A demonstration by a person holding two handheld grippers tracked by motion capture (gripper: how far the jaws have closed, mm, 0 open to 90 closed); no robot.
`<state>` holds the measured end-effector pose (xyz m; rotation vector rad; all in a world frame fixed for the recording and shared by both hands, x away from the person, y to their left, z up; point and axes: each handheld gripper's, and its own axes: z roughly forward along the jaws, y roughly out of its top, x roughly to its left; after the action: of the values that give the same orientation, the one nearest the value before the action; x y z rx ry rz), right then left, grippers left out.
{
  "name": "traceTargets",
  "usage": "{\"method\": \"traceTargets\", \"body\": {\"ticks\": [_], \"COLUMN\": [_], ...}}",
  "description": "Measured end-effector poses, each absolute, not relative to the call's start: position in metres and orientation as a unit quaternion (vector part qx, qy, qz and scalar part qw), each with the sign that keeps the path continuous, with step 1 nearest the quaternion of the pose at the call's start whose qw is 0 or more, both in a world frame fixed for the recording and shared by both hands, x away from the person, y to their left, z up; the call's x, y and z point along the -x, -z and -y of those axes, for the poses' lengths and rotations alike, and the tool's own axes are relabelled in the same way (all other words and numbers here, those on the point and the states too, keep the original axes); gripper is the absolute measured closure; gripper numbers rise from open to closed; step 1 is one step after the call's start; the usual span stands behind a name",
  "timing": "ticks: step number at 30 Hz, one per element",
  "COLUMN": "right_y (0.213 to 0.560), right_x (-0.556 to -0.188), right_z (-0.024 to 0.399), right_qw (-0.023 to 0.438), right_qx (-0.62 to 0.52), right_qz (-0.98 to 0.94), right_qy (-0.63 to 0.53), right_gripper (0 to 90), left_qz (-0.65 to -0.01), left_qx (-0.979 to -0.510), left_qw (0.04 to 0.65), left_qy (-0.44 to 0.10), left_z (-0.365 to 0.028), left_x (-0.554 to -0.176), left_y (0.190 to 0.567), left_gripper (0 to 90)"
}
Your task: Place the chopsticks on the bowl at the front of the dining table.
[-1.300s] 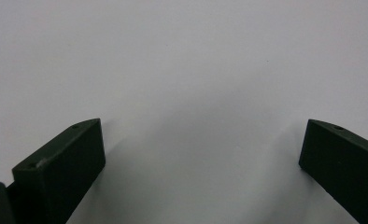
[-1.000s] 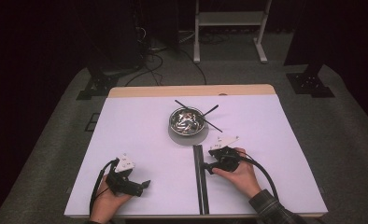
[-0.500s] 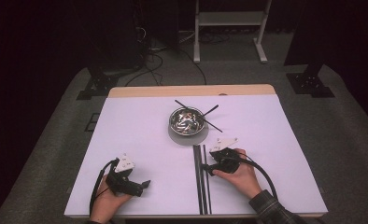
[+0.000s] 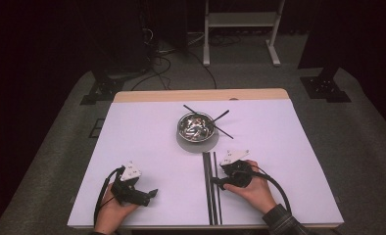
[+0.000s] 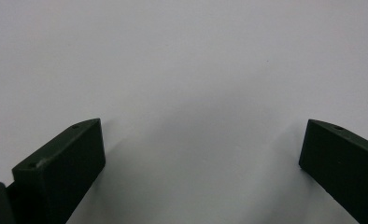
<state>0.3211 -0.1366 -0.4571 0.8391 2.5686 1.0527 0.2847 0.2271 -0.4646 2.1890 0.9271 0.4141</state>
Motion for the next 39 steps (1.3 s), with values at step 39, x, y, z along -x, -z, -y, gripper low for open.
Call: {"method": "traceTargets", "body": {"ticks": [39], "right_y": [0.456], "right_x": [-0.255], "right_z": [0.154], "right_qw": [0.103], "right_qx": [-0.278], "right_qz": [-0.886], "right_qy": [-0.356], "right_gripper": [32.4], "left_qz": [-0.359], "left_qx": [-0.848], "left_qw": [0.356], "left_qy": [-0.161], "left_z": [-0.227], "left_x": [-0.285], "left_y": [0.465], "left_gripper": [0.0]}}
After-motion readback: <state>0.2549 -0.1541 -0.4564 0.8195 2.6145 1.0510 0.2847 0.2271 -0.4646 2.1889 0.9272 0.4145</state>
